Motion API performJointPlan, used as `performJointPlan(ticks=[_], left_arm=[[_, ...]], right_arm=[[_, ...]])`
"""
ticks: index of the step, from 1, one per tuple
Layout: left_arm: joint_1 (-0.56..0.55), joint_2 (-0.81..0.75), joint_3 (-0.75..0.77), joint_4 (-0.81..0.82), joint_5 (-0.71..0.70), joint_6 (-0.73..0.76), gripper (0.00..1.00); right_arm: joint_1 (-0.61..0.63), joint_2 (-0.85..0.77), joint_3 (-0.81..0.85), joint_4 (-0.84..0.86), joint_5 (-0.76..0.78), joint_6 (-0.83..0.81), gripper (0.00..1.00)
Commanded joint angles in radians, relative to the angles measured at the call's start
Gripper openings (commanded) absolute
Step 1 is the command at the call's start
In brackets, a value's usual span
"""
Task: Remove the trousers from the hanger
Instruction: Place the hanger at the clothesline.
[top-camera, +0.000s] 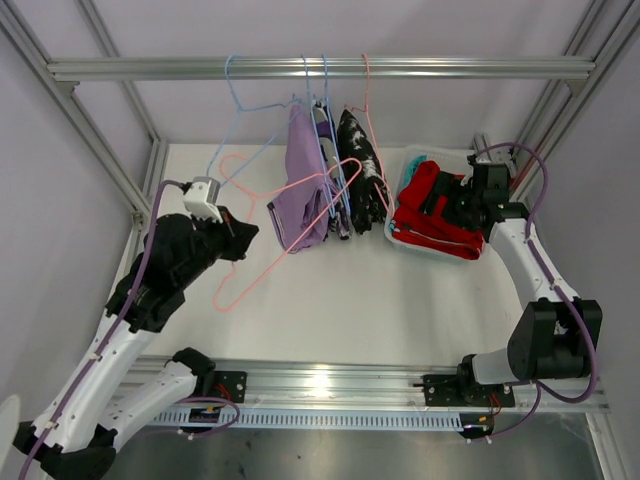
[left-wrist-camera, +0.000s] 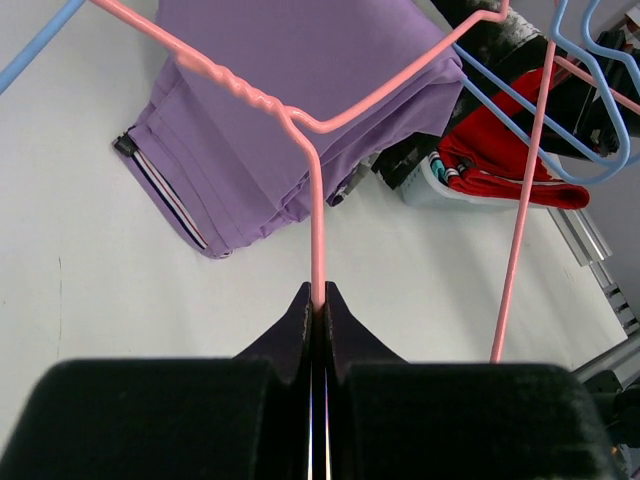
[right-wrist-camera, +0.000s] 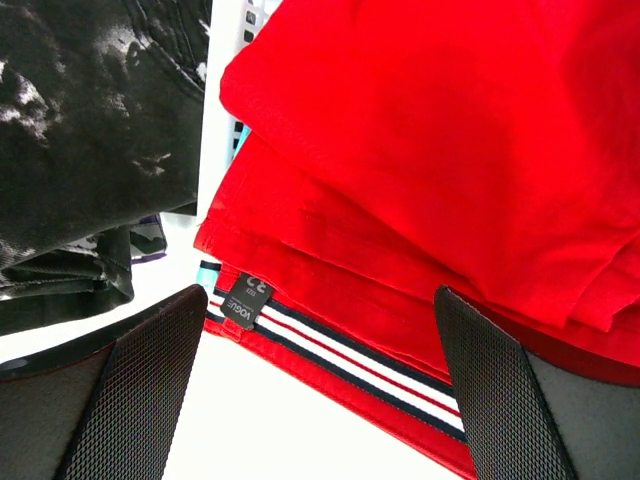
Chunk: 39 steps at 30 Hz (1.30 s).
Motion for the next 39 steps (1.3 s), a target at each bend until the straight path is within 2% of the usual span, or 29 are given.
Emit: performJointPlan(ticks=[1,12,19,27,34,39], left_arm=[[-0.008,-0.015,0.011,0.024,0.018,-0.003,0.0],[-0.008,-0.123,0.082,-0.065,0.004,0.02,0.0],[-0.008,-0.174,0.094,-0.071,0.102,-0.006,0.01],[-0.008,-0.185,0.089,-0.046,0.165,-0.011,0.1],[-0.008,-0.179,0.059,0.02,0.232,-0.055,0.09],[-0.008,-0.162,0.028,0.104,0.335,-0.115,0.09]], right_arm=[[-0.002,-0.022,-0.016,0.041,-0.027,-0.015,0.99],[0.001,-0.017,-0.032,0.055,-0.034,-0.014,0.99],[0.004,-0.017,-0.039,0.052,-0.036,-0.021,0.99],[0.01,-0.017,-0.045,0.052,-0.034,-0.021,0.99],[0.012,-0.011,-0.064,0.064,-0.033,-0.021,0.99],[0.013,-0.008,-0.061,0.064,-0.039,-0.023,0.99]])
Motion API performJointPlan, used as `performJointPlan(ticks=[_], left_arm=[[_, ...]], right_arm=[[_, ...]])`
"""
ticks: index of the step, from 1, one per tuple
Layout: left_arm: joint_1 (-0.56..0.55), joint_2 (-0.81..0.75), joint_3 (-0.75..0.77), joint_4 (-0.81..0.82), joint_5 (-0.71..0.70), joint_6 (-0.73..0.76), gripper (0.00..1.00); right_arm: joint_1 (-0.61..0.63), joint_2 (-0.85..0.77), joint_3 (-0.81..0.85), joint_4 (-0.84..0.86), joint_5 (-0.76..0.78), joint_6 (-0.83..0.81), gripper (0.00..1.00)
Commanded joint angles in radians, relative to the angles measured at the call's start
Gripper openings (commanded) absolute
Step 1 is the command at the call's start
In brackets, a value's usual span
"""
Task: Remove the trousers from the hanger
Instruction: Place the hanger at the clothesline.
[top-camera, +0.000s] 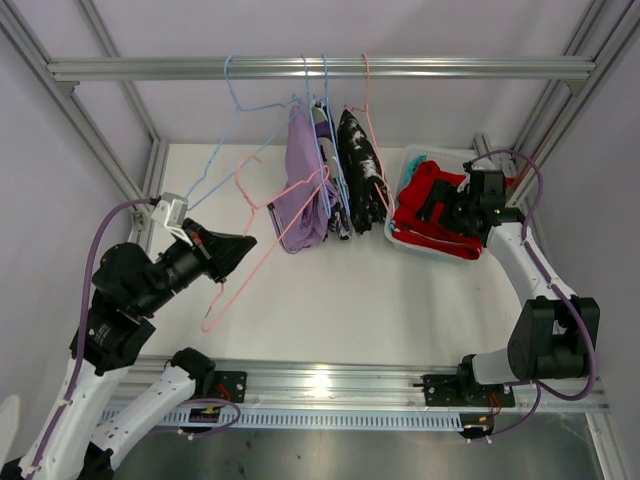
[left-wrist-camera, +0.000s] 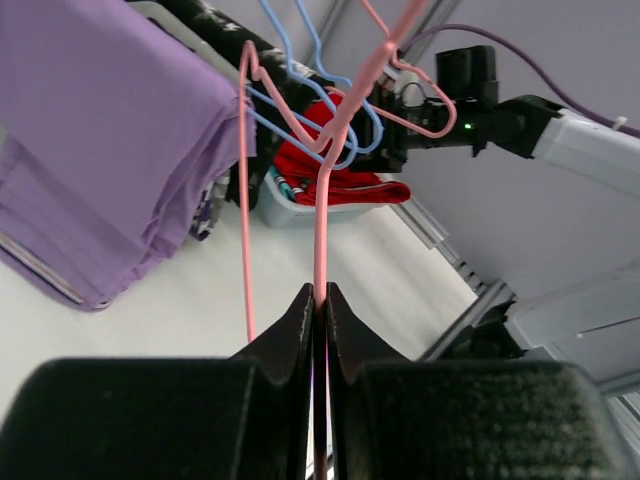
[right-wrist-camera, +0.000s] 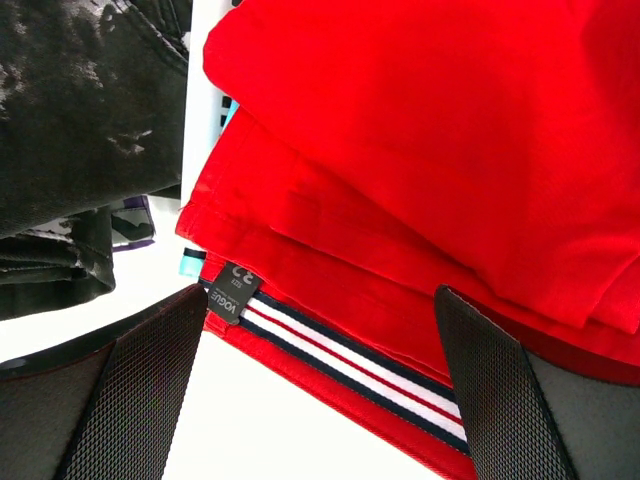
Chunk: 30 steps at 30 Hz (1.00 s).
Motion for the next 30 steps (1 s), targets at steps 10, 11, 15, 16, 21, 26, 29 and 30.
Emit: performJointPlan(ticks=[10,11,15,16,21,26,29,30], left_arm=[[-0.027,0.04,-0.063,0.179,0.181,-0.086,0.01],[-0.03,0.043,-0.065,0.19,0.184,-0.086,0.01],[-0.044,0.061,-0.074,0.225,0.212,-0.088,0.0],[-0.045,0.066,-0.086,0.247,0.235,-0.091,0.01],[-0.045,0.101,-0.074,0.328,0.26,-0.117,0.0],[-0.044,0.136,-0.01,0.299,0.099,-0.112,0.0],[-0.045,0.17,0.079,0.21,0.002,-0.08,0.0],[-0.045,0.176,0.113,0.186,-0.016,-0.06,0.0]], right_arm=[[0.006,0.0,0.002,0.026,-0.019,-0.021,0.99],[0.006,0.001,0.003,0.028,-0.016,-0.021,0.99],[0.006,0.0,0.005,0.025,-0.018,-0.022,0.99],[0.006,0.001,0.005,0.025,-0.018,-0.022,0.99],[0.006,0.001,0.003,0.025,-0.021,-0.024,0.99],[0.008,-0.002,0.002,0.028,-0.018,-0.021,0.99],[0.008,-0.002,0.0,0.028,-0.015,-0.022,1.0],[0.008,-0.002,0.0,0.028,-0.016,-0.022,0.99]])
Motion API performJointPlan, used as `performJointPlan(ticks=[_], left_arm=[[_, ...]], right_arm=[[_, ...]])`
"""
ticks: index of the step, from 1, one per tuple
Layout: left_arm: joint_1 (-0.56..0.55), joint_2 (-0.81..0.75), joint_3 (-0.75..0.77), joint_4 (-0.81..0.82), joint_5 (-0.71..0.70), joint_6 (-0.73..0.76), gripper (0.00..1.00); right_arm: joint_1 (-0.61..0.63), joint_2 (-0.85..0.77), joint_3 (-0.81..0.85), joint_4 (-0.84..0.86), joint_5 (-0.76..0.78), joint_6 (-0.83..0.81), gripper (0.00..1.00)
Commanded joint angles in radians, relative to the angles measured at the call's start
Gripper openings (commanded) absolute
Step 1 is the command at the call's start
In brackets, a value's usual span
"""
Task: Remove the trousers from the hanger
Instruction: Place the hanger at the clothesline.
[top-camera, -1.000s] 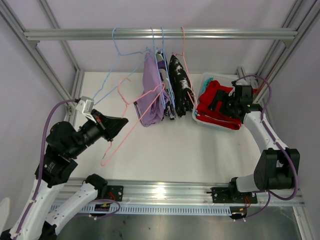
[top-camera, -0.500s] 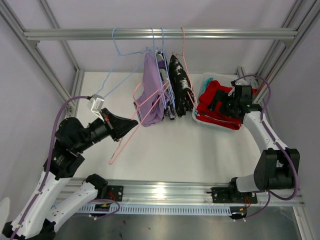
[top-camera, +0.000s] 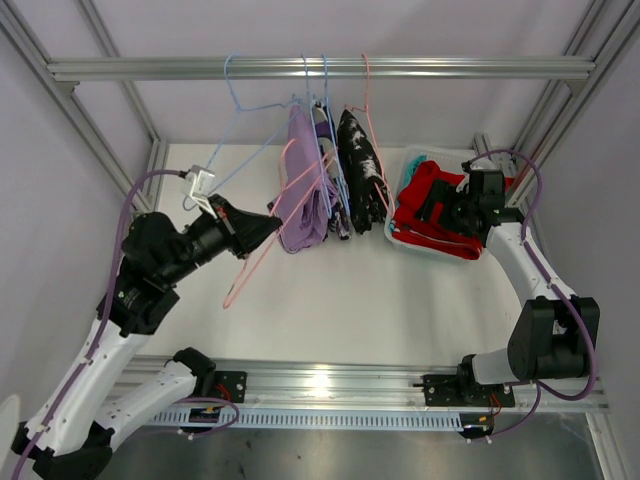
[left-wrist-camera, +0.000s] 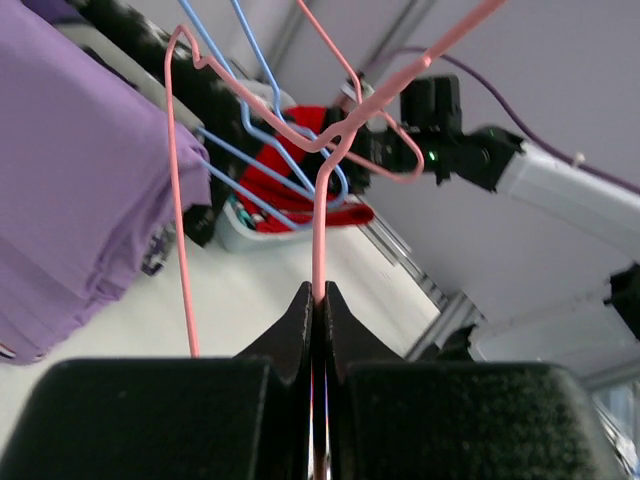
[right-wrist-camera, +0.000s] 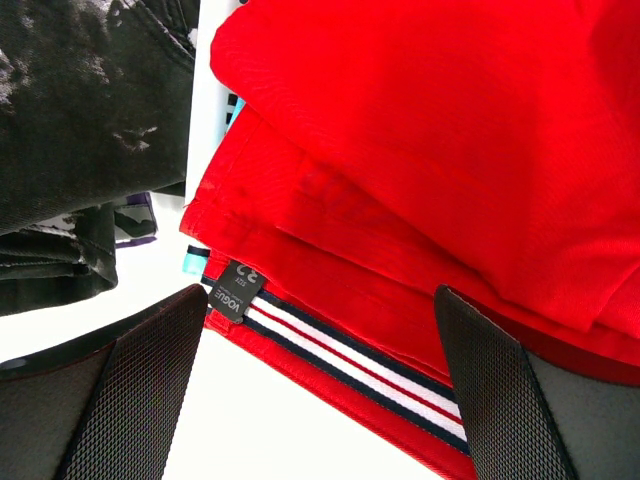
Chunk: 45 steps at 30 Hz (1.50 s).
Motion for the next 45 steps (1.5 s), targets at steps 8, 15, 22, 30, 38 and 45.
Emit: performJointPlan(ticks=[8,15,22,30,38,45], left_arm=[[-0.007,-0.033,0.19,-0.185,-0.345,0.119,0.0],[-0.007,0.04,0.234,-0.204,-0.379,0.173,0.0],[-0.006,0.193,0.335,-0.165,-0.378,0.156,0.01],[0.04,0.348,0.483,-0.188,-0.398,0.142,0.0],[0.189,0.428,0.52,-0.144,-0.27,0.065,0.0],[0.327,0.5,0.546,-0.095,-0.181,0.018,0.0]], right_arm=[[0.005,0.007,0.006,0.037,-0.016,-0.01,0.99],[0.014,-0.002,-0.001,0.035,-0.006,-0.013,0.99],[0.02,-0.01,-0.011,0.041,-0.005,-0.014,0.99],[0.03,-0.024,-0.014,0.026,0.037,-0.028,1.0],[0.036,-0.021,-0.015,0.038,0.006,-0.028,1.0],[0.04,-0.012,-0.012,0.044,0.0,-0.03,0.99]])
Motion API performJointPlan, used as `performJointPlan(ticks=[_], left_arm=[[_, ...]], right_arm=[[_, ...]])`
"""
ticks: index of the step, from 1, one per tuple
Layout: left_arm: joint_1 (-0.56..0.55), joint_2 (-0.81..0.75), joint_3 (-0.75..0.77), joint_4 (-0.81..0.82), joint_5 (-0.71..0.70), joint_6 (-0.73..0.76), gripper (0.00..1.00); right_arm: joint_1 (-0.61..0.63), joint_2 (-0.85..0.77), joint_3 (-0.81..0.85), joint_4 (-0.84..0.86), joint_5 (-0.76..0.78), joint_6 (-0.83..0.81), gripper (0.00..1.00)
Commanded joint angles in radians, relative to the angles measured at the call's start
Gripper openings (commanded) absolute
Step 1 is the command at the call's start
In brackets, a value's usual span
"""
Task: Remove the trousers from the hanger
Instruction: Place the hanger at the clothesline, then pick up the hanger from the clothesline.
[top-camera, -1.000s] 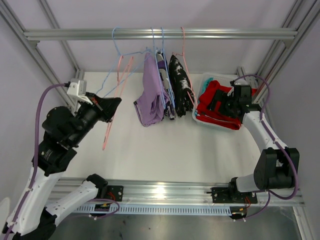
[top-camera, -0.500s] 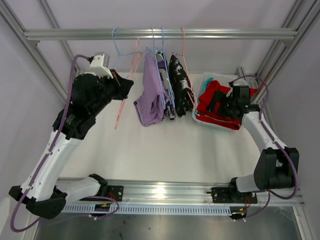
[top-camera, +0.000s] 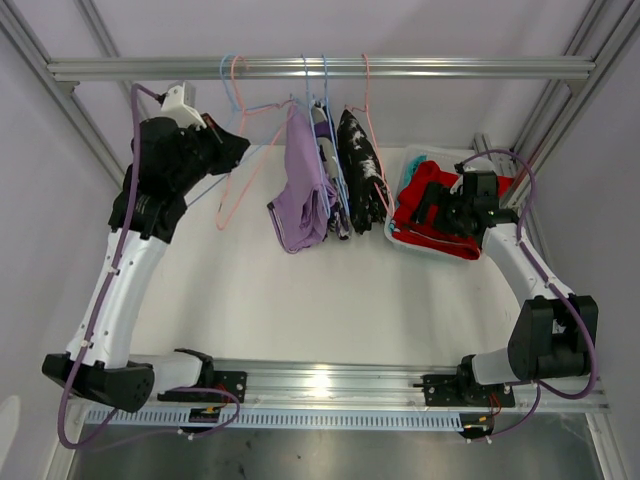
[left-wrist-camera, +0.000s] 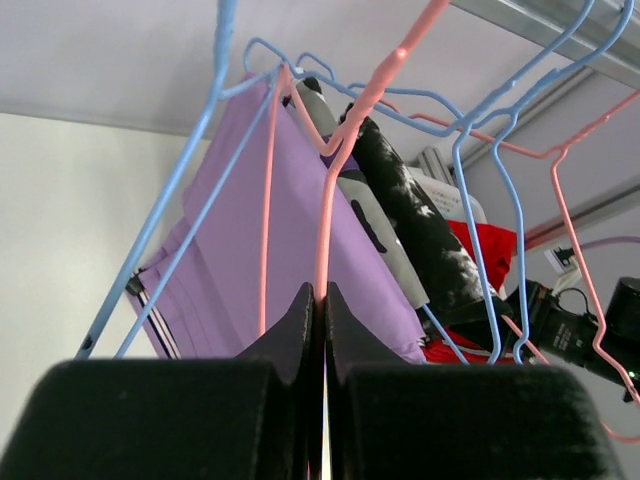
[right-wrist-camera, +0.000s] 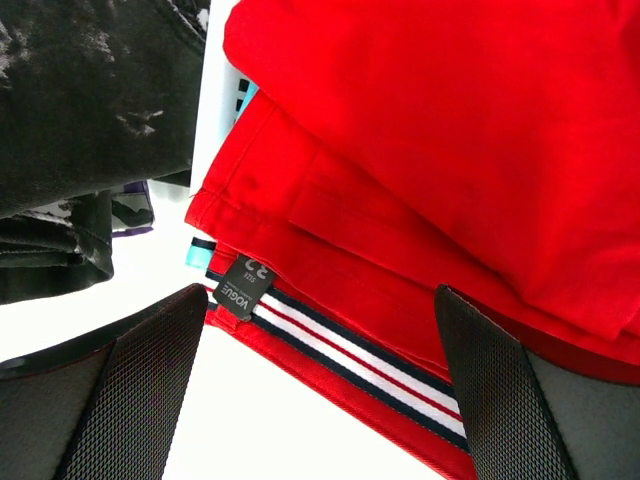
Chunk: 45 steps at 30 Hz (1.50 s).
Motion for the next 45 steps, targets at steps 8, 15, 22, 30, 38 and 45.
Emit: performJointPlan(ticks=[8,15,22,30,38,45], left_arm=[[0.135,0.098,0.126,0.098,0.144,-0.045,0.0],[0.148,0.129,0.135,0.104,0.212,-0.047,0.0],[0.146,0.081,-0.014,0.164,0.244,-0.032,0.0],[0.092,0.021,-0.1,0.136,0.189,0.028,0.37],[-0.061,-0.042,-0.052,0.063,0.115,0.111,0.7],[-0.11,-0.04,-0.01,0.147,0.265,0.038,0.79]], right_arm=[[0.006,0.009,0.013,0.029,-0.018,-0.015,0.99],[0.003,0.02,0.015,0.032,-0.024,-0.015,0.99],[0.005,0.024,0.012,0.034,-0.032,-0.015,0.99],[0.008,0.015,0.006,0.034,-0.044,-0.017,0.99],[0.016,0.004,-0.002,0.036,-0.055,-0.018,0.99],[0.022,-0.013,-0.008,0.034,-0.061,-0.02,0.99]])
